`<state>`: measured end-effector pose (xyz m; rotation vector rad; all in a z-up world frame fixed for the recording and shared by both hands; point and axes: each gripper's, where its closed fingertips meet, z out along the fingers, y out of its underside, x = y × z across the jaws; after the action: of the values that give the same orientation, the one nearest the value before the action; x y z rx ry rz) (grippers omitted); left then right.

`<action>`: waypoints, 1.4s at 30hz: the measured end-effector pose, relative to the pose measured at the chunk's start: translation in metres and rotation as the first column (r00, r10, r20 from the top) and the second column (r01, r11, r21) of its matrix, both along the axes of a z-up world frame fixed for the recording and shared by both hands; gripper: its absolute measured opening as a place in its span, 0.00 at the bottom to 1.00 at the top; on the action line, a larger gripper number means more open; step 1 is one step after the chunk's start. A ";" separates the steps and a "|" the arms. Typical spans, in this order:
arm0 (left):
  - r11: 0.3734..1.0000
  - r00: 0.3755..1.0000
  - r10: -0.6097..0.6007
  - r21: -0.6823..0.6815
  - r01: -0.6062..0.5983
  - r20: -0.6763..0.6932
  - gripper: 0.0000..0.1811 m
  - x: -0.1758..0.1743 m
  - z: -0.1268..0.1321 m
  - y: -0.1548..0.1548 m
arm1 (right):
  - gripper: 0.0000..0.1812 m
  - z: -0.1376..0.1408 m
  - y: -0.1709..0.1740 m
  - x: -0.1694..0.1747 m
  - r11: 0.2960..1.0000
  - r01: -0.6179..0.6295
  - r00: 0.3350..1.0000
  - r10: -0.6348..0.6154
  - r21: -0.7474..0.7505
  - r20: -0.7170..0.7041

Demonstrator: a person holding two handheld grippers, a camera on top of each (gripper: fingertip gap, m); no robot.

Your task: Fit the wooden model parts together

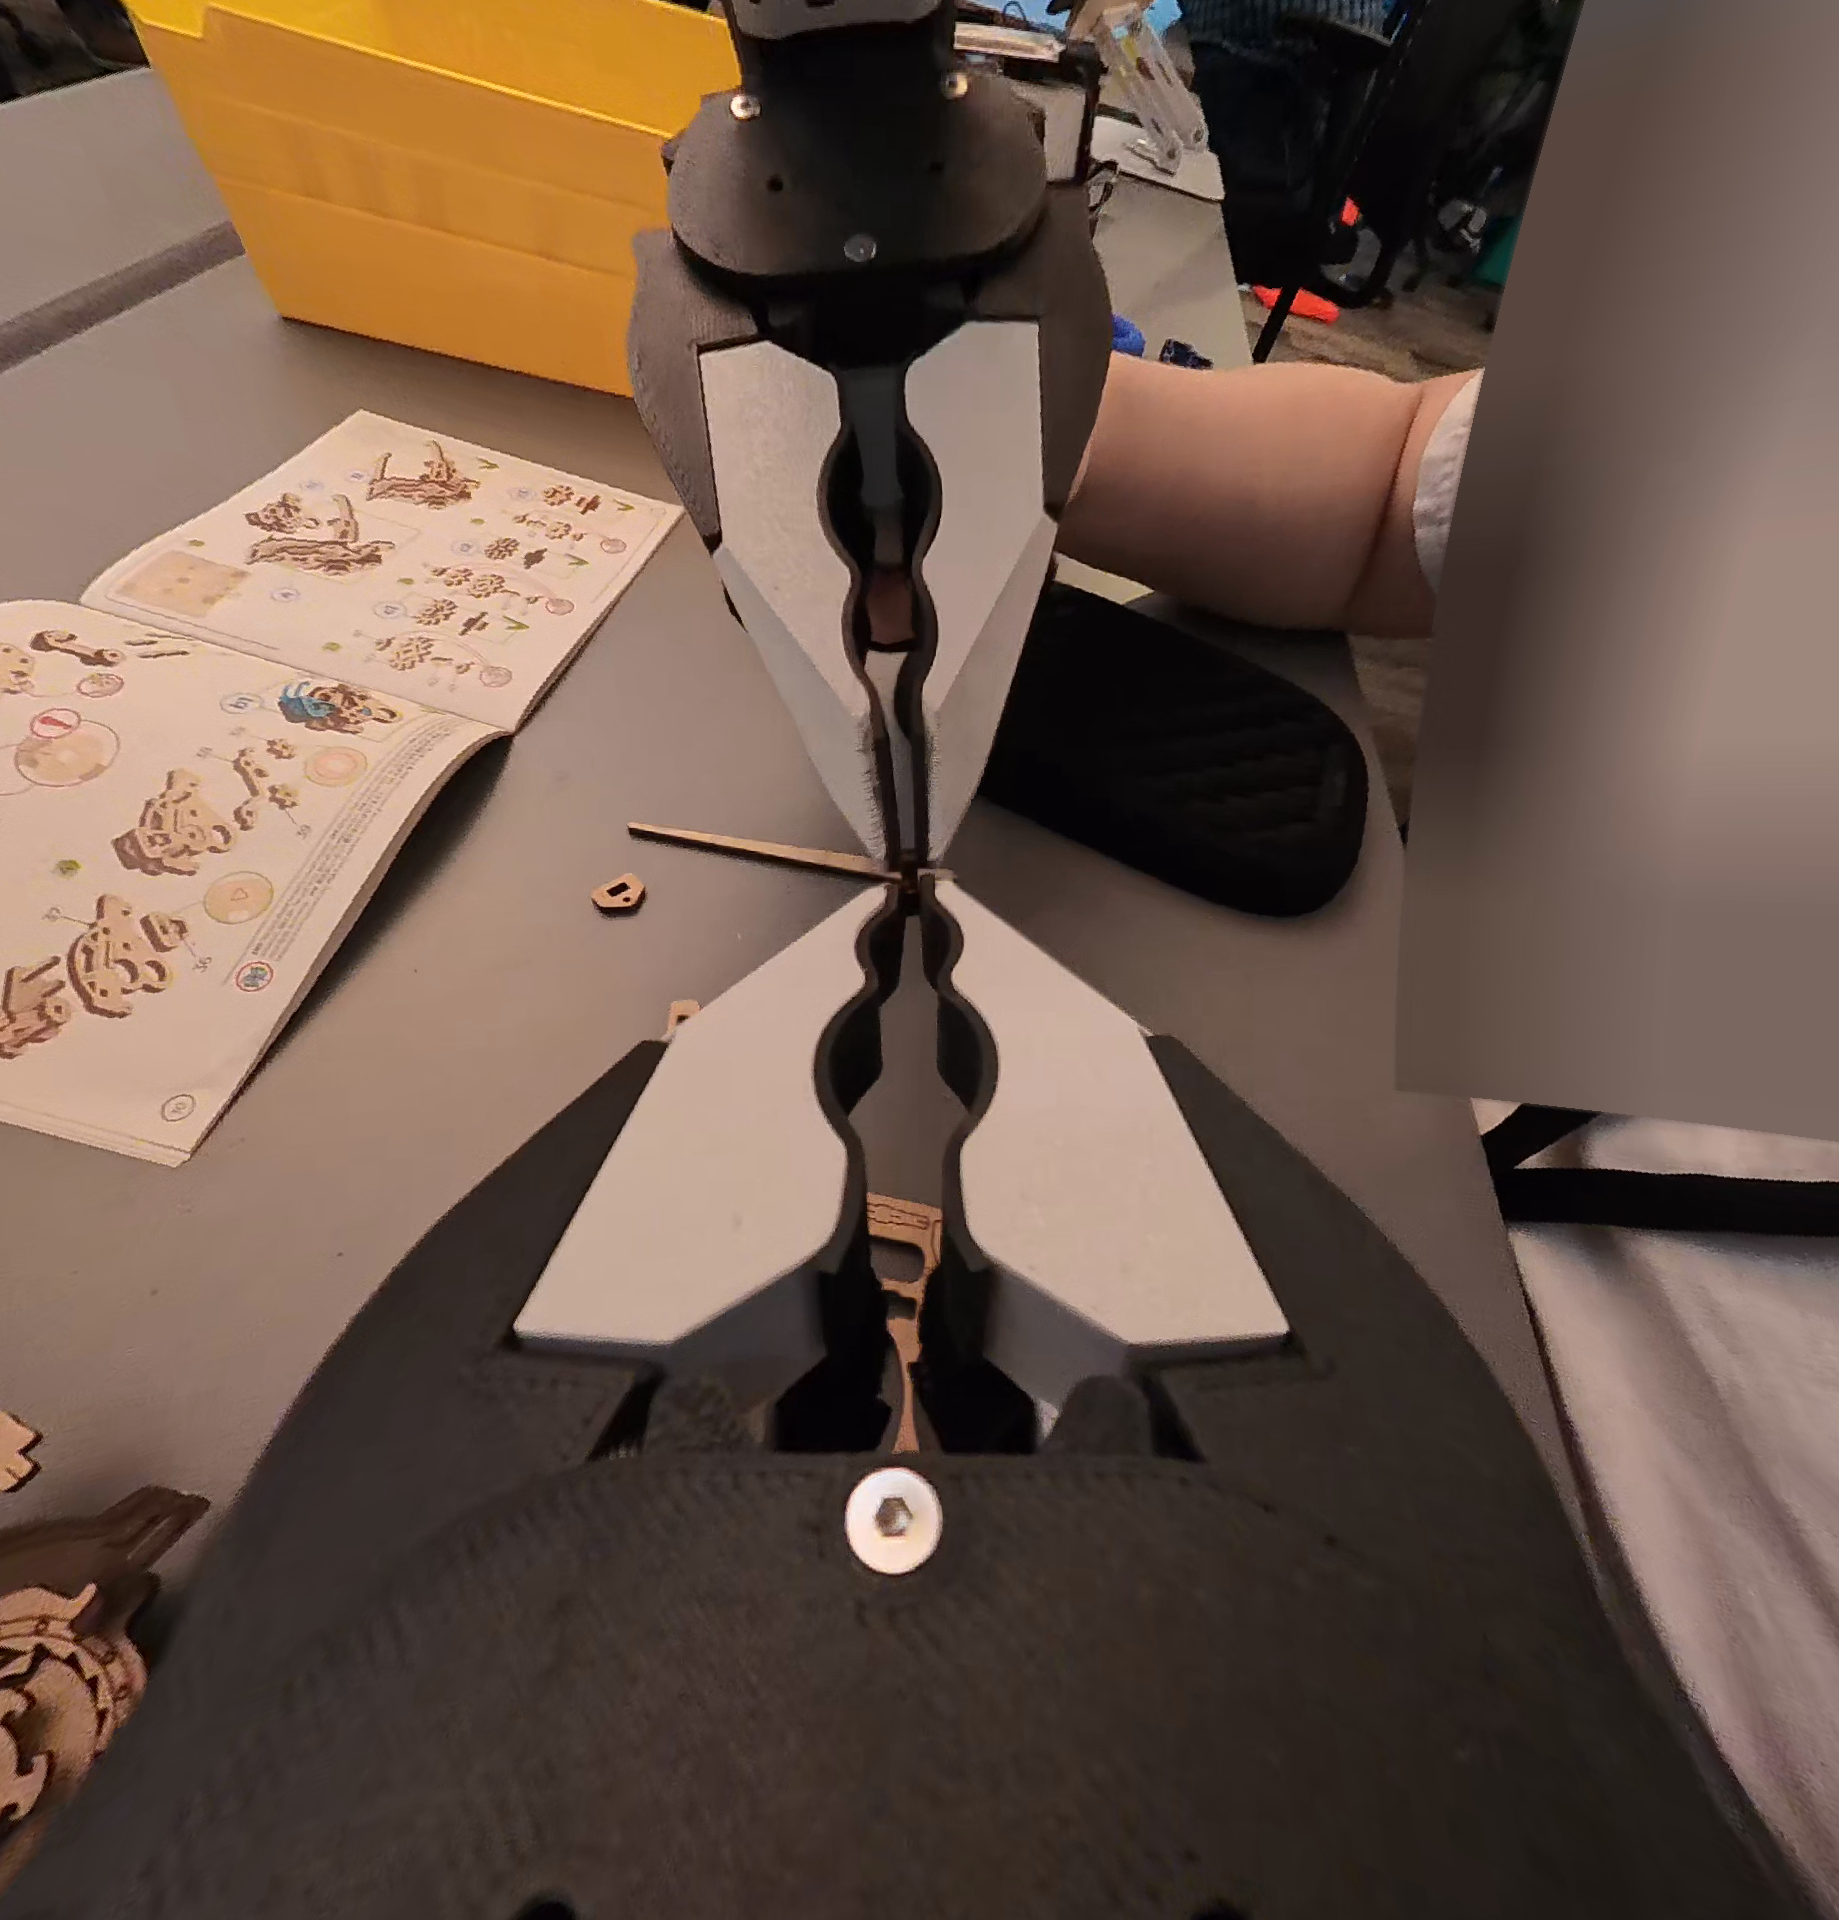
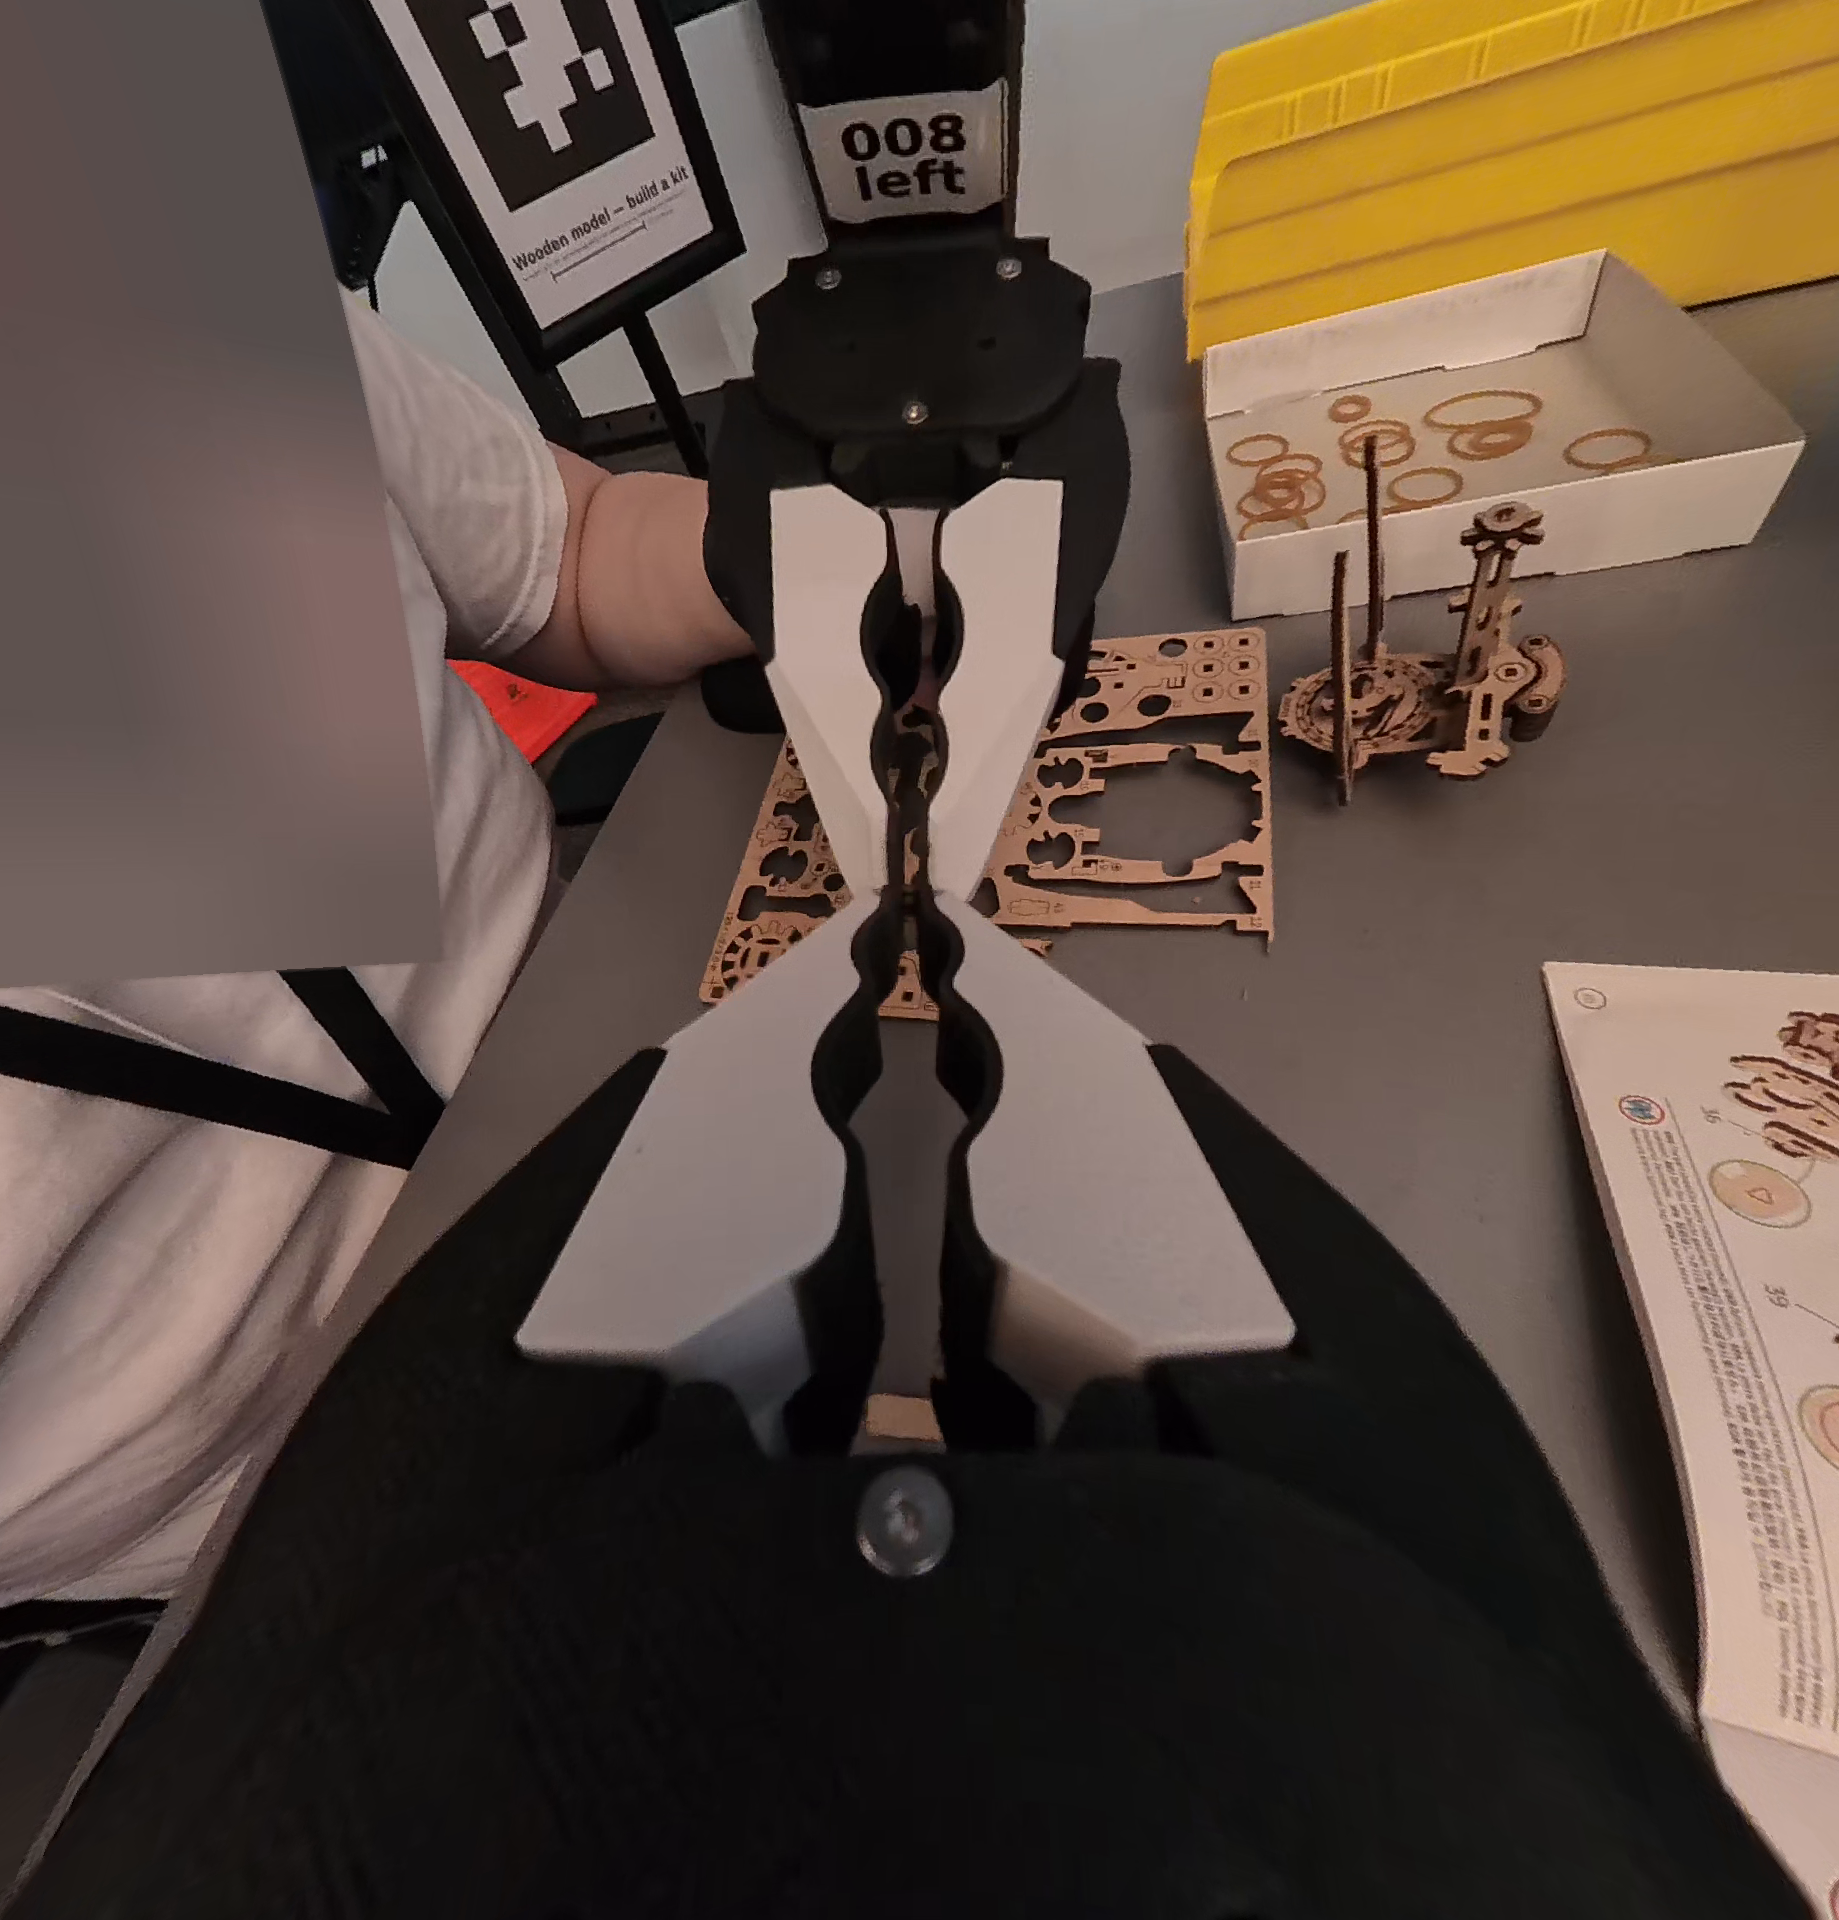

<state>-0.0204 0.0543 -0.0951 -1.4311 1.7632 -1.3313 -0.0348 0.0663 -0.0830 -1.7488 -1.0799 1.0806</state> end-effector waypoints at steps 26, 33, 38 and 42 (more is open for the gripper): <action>1.000 0.998 -0.010 0.001 0.010 -0.059 0.00 0.001 -0.013 -0.003 | 0.00 -0.009 -0.003 -0.001 1.000 -0.003 1.000 0.002 0.012 0.022; 0.995 0.993 0.098 -0.030 -0.100 -0.059 0.08 0.001 -0.011 0.019 | 0.00 -0.002 0.023 0.043 0.984 0.138 0.990 -0.135 0.117 -0.034; 0.986 0.987 0.148 -0.063 -0.152 -0.055 0.08 0.001 -0.010 0.030 | 0.00 0.000 0.050 0.087 0.918 0.316 0.949 -0.305 0.239 -0.083; 0.985 0.986 0.156 -0.072 -0.160 -0.059 0.08 0.000 -0.010 0.032 | 0.00 0.005 0.056 0.106 0.872 0.377 0.926 -0.358 0.313 -0.118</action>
<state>-0.0201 0.0866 -0.1049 -1.6262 1.6095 -1.3000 0.0710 0.1225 -0.0777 -1.5574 -0.7937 0.6630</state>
